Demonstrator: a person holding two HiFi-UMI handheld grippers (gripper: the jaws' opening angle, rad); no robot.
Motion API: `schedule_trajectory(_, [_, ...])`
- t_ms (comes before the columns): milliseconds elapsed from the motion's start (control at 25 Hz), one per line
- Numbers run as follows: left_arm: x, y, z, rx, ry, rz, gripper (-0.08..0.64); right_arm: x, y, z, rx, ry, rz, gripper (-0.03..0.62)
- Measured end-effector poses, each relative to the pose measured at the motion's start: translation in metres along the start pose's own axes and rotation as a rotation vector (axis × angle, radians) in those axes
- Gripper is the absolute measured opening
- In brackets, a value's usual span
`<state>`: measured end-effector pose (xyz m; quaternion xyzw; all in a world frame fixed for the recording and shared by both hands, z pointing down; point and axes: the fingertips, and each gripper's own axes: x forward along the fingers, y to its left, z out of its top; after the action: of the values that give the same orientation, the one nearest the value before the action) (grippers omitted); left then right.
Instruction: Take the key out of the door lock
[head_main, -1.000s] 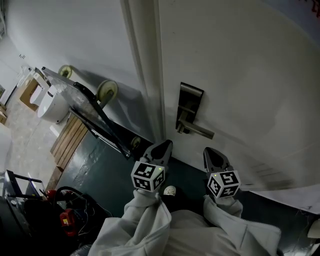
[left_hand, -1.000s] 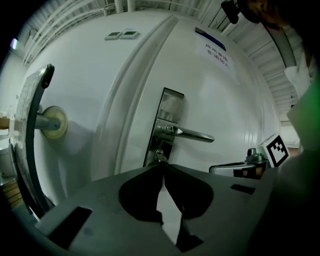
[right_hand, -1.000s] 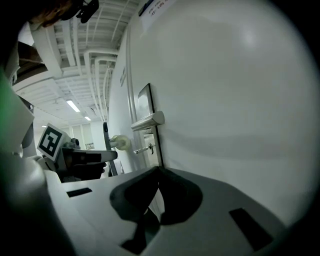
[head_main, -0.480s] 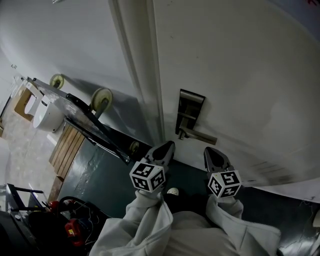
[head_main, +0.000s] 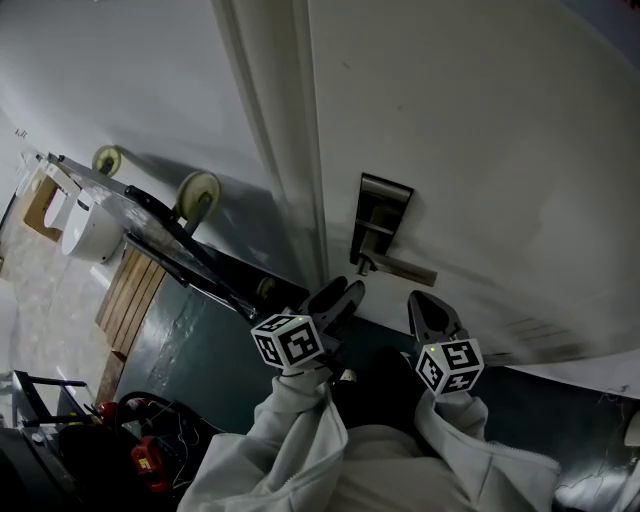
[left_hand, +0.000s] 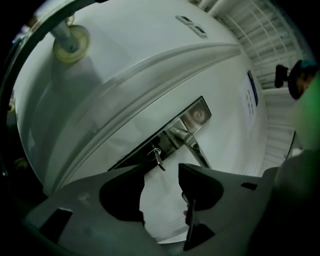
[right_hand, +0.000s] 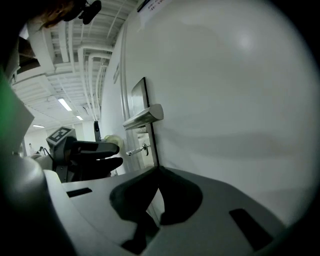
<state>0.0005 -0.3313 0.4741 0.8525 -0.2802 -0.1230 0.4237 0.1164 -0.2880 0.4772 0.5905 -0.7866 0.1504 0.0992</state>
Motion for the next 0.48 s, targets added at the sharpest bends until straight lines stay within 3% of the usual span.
schedule_trajectory(200, [0.011, -0.002, 0.003, -0.179, -0.033, -0.053, 0.195, -0.001, -0.003, 0.001, 0.000, 0.001, -0.001, 0.052])
schedule_trajectory(480, [0.032, 0.005, 0.005, -0.286, -0.059, -0.055, 0.187, 0.002, -0.012, -0.002, 0.001, 0.011, 0.003, 0.052])
